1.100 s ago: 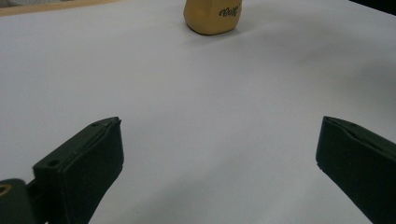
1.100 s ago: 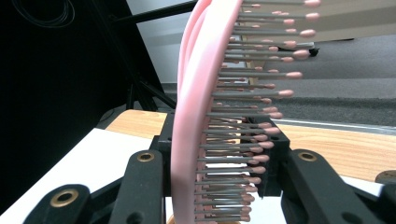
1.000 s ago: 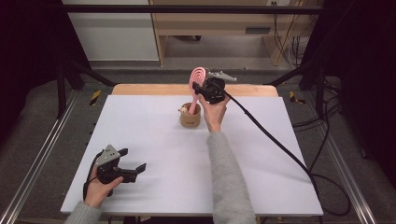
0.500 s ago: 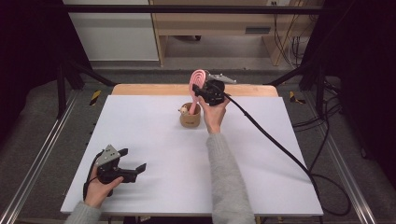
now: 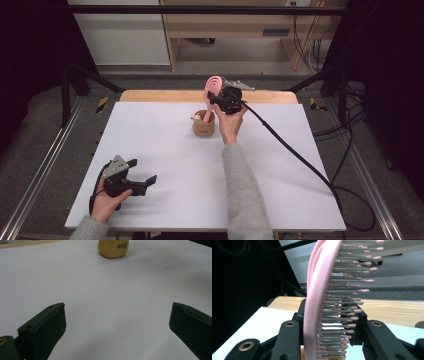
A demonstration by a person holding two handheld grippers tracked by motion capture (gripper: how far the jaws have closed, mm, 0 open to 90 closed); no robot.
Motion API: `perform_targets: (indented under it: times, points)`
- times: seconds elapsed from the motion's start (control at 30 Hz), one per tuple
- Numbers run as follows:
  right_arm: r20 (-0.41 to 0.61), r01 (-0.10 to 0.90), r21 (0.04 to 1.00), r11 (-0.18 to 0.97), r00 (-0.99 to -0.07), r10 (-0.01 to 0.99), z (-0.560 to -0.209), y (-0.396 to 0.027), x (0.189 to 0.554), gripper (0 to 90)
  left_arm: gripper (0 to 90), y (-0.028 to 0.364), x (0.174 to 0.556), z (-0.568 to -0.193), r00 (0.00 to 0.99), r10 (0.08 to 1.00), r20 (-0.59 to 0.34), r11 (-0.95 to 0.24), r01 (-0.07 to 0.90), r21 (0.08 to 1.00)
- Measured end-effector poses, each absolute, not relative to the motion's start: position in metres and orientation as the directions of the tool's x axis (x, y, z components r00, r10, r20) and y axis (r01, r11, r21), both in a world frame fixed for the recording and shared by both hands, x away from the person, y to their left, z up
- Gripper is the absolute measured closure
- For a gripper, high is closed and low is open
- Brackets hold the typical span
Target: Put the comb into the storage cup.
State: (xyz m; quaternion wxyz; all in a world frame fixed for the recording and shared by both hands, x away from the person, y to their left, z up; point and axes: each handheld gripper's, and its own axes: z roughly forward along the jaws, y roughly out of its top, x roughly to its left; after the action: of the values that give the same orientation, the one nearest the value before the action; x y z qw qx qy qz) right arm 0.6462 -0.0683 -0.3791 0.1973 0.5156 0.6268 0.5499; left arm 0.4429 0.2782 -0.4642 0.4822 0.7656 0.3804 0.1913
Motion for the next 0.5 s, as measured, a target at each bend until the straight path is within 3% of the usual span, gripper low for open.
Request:
perform_targets:
  times: [0.5]
  points:
    - [0.345, 0.438, 0.884, -0.164, -0.372, 0.862, -0.3815, -0.0745, 0.6469, 62.1, 0.9, 0.278, 0.4428, -0.4643, 0.637, 0.767, -0.073, -0.247, 0.398, 0.884]
